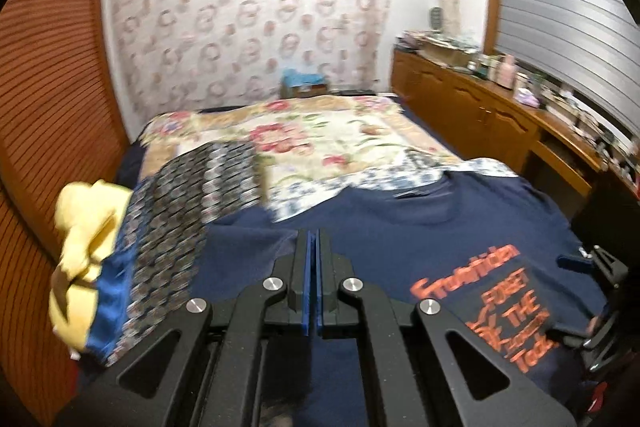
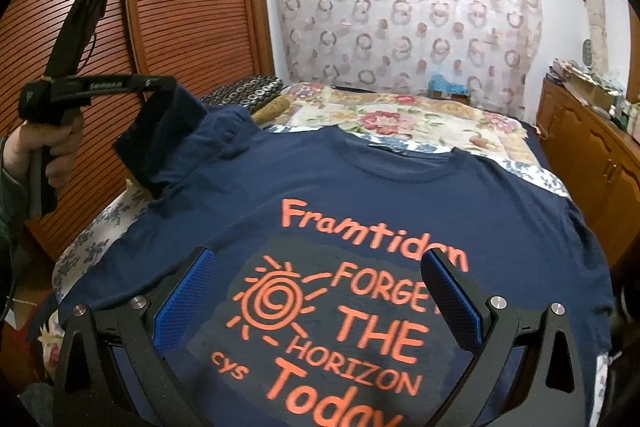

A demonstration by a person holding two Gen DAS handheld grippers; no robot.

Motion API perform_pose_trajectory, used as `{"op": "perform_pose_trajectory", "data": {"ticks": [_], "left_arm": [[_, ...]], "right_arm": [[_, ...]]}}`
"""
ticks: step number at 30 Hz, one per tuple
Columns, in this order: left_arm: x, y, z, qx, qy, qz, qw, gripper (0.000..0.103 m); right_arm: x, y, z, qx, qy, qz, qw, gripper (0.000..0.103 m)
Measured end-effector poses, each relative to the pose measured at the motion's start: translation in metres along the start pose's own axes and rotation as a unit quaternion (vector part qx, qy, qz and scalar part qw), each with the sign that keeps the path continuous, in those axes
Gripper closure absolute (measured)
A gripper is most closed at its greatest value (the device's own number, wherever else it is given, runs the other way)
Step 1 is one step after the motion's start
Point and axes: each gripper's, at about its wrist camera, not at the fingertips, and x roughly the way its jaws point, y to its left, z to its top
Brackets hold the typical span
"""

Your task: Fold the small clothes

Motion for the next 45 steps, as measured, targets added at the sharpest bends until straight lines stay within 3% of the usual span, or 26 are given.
{"op": "perform_pose_trajectory", "data": {"ticks": [5, 9, 15, 23, 30, 39, 45], "left_arm": [[0.005, -0.044, 0.009, 0.028, 0.001, -0.040, 0.9988, 0.100], [-0.001, -0.052, 0.005, 0.035, -0.004, -0.046, 0.9983, 0.082], [-0.014, -0.029, -0.009, 0.019, -0.009, -0.032, 0.9993, 0.068], [-0.014, 0.009, -0.046, 0.004, 0.013, 0.000, 0.9999, 0.064], [-0.012, 0.032, -0.075, -0.017, 0.029, 0.006, 0.9994, 0.037], [-0.022, 0.050, -0.099, -0.041, 0.031, 0.039, 0.9979, 0.036], [-0.026, 0.056, -0.109, -0.049, 0.029, 0.057, 0.9968, 0.036]], "right_arm": [[-0.003, -0.002, -0.008, 0.011, 0.000, -0.007, 1.000, 0.001], [-0.002, 0.005, -0.010, 0.012, 0.004, -0.010, 1.000, 0.001], [0.001, 0.013, -0.003, 0.006, 0.006, 0.000, 1.000, 0.003], [0.029, 0.013, 0.027, -0.028, 0.014, 0.032, 0.999, 0.022], [0.077, 0.024, 0.061, -0.056, 0.029, 0.083, 0.995, 0.035], [0.148, 0.054, 0.088, -0.076, 0.072, 0.152, 0.983, 0.041], [0.177, 0.062, 0.093, -0.088, 0.094, 0.157, 0.979, 0.041]]}}
